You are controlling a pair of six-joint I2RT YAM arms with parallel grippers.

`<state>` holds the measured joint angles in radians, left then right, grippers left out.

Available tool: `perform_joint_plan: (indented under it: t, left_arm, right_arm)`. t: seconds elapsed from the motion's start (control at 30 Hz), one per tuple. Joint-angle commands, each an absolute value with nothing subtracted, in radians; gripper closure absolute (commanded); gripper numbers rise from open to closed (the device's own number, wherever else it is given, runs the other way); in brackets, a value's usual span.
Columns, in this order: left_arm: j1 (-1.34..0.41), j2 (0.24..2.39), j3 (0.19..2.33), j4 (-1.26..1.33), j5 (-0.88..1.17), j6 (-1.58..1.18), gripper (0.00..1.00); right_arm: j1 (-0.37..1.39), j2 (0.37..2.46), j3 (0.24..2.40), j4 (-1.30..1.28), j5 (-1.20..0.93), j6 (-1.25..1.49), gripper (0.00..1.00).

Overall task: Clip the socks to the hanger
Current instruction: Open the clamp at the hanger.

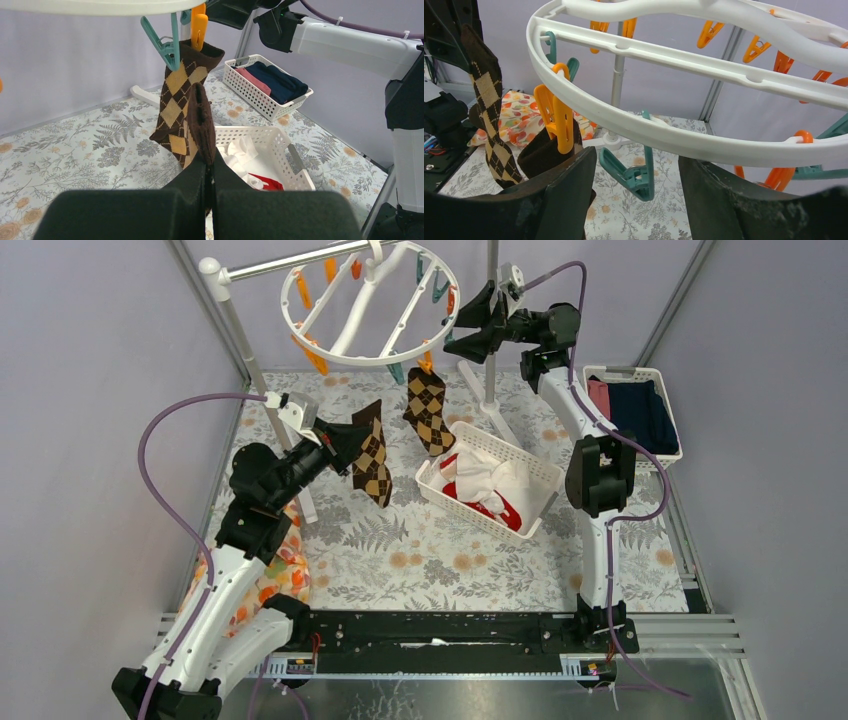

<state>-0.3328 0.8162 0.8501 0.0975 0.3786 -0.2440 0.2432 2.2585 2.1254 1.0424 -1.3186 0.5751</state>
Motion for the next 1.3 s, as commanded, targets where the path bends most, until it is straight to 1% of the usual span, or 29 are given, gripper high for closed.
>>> perform_joint_plan:
  t: [0.0,0.2,0.43,0.7,0.87,0.97,1.07,1.27]
  left_arm:
    - [-0.327,0.816,0.839,0.140,0.390,-0.236,1.00]
    - [-0.326,0.817,0.839,0.140,0.391,-0.236,1.00]
    - [-0.326,0.818,0.839,0.140,0.391,-0.236,1.00]
    - [-0.325,0.819,0.839,0.143,0.399,-0.238,1.00]
    - [-0.325,0.824,0.831,0.169,0.442,-0.244,1.00]
    - [-0.324,0.826,0.824,0.198,0.482,-0.252,1.00]
    - [-0.325,0.832,0.819,0.221,0.517,-0.262,1.00]
    - [-0.325,0.856,0.815,0.257,0.572,-0.288,1.00]
  right_arm:
    - [0.258,2.257,2.177,1.077,-1.299,0.597,0.34]
    - [0.258,2.260,2.181,1.080,-1.296,0.607,0.39]
    - [0.258,2.263,2.187,1.085,-1.295,0.625,0.52]
    - [0.258,2.254,2.185,1.123,-1.300,0.679,0.70]
    - [0.258,2.243,2.162,1.171,-1.300,0.732,0.77]
    - [0.258,2.235,2.147,1.182,-1.295,0.759,0.85]
    - [0.258,2.220,2.125,1.180,-1.285,0.776,0.90]
    - [0.258,2.177,2.068,1.114,-1.251,0.782,0.97]
